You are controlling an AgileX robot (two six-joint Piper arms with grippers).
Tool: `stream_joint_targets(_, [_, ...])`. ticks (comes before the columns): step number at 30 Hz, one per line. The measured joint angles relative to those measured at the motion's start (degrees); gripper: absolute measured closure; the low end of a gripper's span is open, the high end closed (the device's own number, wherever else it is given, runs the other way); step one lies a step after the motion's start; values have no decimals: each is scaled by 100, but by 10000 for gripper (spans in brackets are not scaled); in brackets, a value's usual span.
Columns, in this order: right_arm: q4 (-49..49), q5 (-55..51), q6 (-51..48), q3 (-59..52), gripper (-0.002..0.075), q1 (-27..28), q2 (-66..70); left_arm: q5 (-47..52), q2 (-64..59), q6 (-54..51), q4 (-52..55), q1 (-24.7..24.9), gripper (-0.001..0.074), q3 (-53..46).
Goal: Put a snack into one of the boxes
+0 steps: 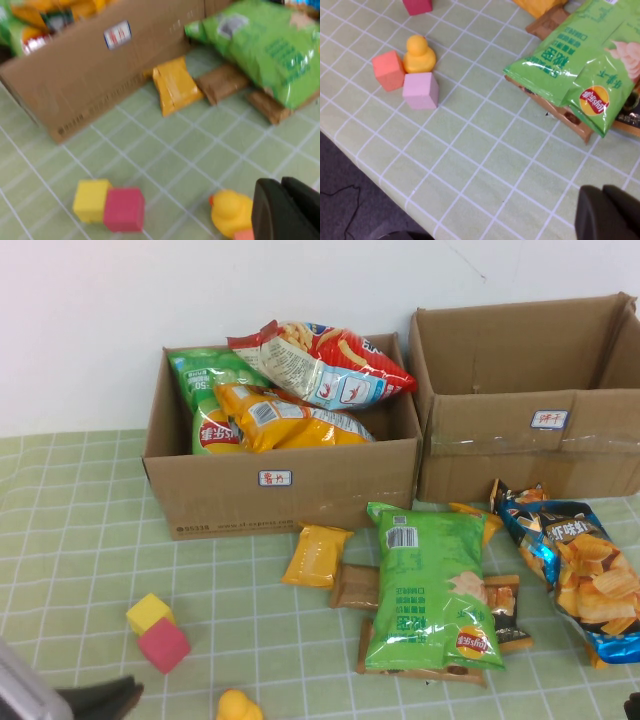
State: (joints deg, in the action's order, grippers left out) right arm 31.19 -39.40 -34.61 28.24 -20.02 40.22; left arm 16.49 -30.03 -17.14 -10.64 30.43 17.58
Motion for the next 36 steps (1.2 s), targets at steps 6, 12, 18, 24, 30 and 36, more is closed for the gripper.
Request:
stream_joint_targets(6, [49,-15,0,0,728,0,0,-921,880,491,292,-754,736,-664])
stream_joint_targets(12, [71,-27,19,0,728,0,0,-1468,2049,569,337,-2151,736,-1374])
stream_joint_targets(18, [71,-38,24,0,728,0,0,-1353,2800,577,351,-3186,736,-1878])
stream_joint_targets(24, [80,-38,24,0,728,0,0,-491,3054,604,362,-3431,736,-1878])
stream_joint_targets(30, [93,-38,34,0,728,0,0,187,3068,795,362,-3431,736,-1867])
stream_joint_targets(36, [93,-38,34,0,728,0,0,201,3068,855,362,-3432,736,-1867])
